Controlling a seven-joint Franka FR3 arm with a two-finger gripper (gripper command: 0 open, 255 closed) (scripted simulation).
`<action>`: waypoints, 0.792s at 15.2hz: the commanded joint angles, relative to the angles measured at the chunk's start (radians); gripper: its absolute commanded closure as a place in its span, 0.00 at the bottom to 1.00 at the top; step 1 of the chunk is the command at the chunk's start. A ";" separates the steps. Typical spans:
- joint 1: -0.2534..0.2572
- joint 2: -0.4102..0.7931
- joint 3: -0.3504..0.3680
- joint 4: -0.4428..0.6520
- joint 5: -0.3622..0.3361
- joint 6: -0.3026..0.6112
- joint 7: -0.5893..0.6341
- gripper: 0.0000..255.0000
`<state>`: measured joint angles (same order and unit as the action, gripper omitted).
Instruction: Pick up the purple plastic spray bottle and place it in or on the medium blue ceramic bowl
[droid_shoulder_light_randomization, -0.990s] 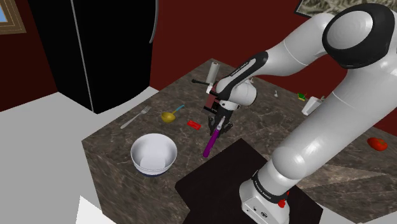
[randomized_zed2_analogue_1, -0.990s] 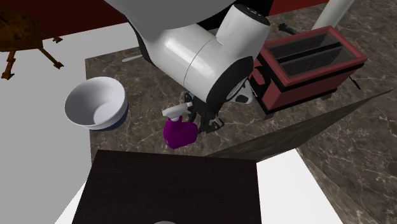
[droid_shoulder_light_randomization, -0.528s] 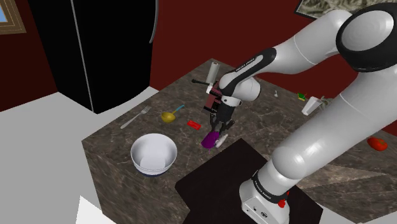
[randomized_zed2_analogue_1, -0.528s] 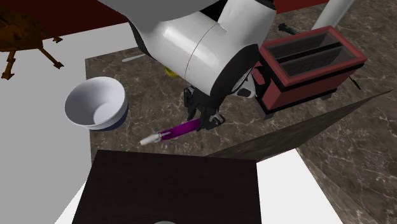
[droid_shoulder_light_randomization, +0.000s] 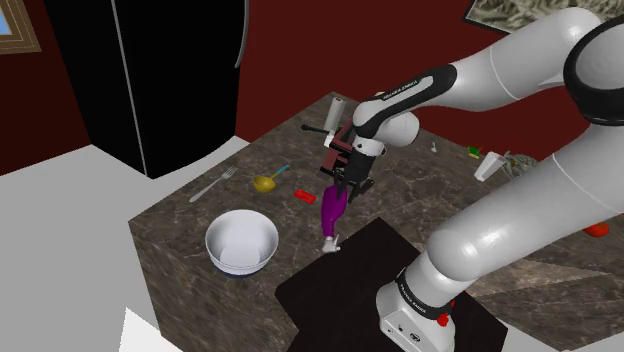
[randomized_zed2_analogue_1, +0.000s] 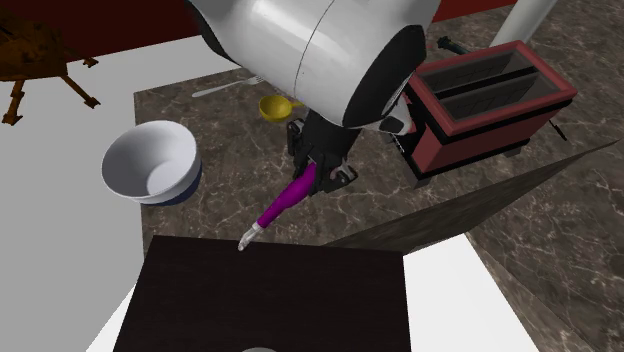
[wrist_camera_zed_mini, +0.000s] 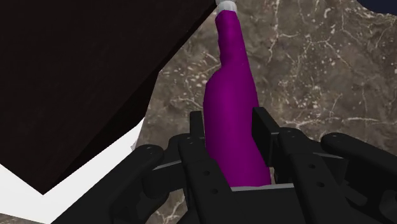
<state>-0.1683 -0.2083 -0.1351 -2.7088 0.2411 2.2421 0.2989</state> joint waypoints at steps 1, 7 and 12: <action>-0.003 -0.024 0.001 0.008 -0.010 -0.031 0.012 1.00; -0.012 -0.098 0.005 0.035 -0.035 -0.128 0.043 1.00; -0.017 -0.150 0.008 0.065 -0.050 -0.207 0.065 1.00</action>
<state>-0.1848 -0.3501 -0.1280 -2.6519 0.1935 2.0505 0.3598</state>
